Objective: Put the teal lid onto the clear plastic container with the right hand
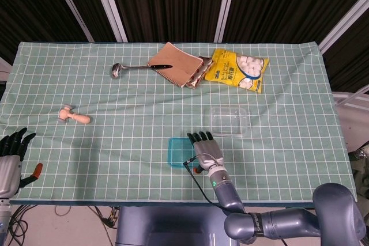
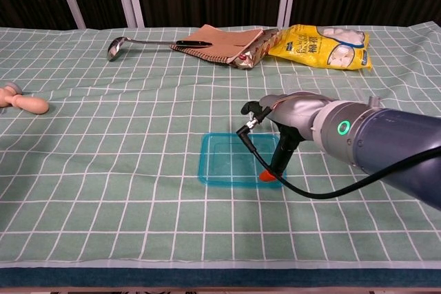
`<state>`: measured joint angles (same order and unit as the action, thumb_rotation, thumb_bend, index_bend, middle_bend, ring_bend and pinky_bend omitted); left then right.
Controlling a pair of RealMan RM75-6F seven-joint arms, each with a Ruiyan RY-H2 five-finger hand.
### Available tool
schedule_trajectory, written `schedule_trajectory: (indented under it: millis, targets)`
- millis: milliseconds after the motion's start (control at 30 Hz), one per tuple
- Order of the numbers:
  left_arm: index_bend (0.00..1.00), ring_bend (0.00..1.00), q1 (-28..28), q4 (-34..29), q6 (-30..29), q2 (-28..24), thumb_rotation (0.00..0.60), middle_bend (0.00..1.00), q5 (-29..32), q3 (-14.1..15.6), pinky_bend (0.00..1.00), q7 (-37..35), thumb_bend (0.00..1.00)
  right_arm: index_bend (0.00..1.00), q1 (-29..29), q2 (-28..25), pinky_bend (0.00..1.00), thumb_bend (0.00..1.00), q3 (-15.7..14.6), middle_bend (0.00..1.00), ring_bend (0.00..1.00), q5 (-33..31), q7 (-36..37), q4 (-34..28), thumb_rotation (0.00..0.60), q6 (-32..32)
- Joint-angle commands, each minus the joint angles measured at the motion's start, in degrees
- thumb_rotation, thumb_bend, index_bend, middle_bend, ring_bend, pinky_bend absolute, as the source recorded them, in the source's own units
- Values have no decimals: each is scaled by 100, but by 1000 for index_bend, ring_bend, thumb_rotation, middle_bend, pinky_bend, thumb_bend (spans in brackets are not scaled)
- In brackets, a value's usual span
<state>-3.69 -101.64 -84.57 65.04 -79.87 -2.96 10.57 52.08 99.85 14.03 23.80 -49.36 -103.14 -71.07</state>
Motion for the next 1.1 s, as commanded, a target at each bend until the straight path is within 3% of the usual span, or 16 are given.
schedule_trajectory:
  millis: [33, 1100]
  targets:
    - [124, 0, 0, 2, 3, 0, 600, 0, 6, 0, 0, -1, 346, 0, 23, 65, 0, 230, -1, 132, 0, -19, 17, 63, 600, 1]
    - [124, 0, 3, -41, 24, -30, 600, 0, 58, -1, 0, -10, 346, 0, 50, 699, 0, 223, 61, 131, 0, 59, 210, 644, 600, -52]
